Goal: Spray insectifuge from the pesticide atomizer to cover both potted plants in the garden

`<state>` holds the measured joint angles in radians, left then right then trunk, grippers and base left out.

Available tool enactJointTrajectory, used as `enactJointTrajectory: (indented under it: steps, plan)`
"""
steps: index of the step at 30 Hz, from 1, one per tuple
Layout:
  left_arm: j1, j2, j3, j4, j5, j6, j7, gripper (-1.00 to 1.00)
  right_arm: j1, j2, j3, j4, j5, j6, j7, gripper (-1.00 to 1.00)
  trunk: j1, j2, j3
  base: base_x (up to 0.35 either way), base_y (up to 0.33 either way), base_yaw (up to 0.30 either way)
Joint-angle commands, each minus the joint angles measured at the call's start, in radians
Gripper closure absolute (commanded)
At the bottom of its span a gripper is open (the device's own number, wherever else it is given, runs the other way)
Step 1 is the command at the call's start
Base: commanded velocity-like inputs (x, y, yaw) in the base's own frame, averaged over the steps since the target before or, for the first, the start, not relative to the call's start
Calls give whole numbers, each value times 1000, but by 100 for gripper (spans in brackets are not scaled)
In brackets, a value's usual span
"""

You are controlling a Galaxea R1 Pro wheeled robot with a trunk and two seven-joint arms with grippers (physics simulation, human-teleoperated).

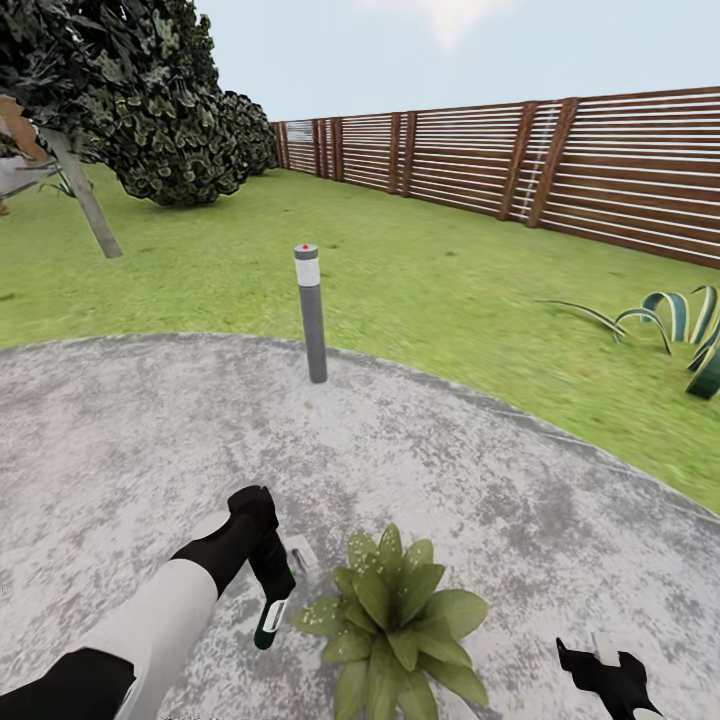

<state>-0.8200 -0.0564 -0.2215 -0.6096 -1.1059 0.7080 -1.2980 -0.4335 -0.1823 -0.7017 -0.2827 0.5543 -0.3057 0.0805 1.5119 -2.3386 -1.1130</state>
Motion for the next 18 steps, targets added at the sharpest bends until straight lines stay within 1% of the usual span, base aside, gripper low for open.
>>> enactJointTrajectory:
  steps: [1,3,5,9,11,14,18]
  plan:
    - [-1,0,0,-1,-6,10,-7,100,-1,0,-9,0,3,-4,8,-100,0,0,-1,73,-234,235]
    - [-1,0,1,-1,-6,10,-7,100,-1,0,-9,0,3,-4,8,-100,0,0,-1,4,-255,96]
    - [-1,0,3,-1,-6,10,-6,100,-1,0,-9,0,3,-4,8,-100,0,0,-1,-161,-224,22]
    - [-1,1,7,-1,-6,9,22,100,-1,0,-9,0,3,-4,8,-100,0,0,-1,-253,-173,4]
    - [-1,2,8,0,-6,9,27,100,-1,0,-9,0,3,-4,8,-100,0,0,-1,-288,-129,55]
    - [0,3,11,1,-5,8,28,100,-1,1,-9,0,3,-4,8,-100,0,0,-1,-242,-98,194]
    - [4,6,9,13,-2,8,41,100,-1,1,-9,0,3,-4,8,-100,0,0,-1,-34,-13,234]
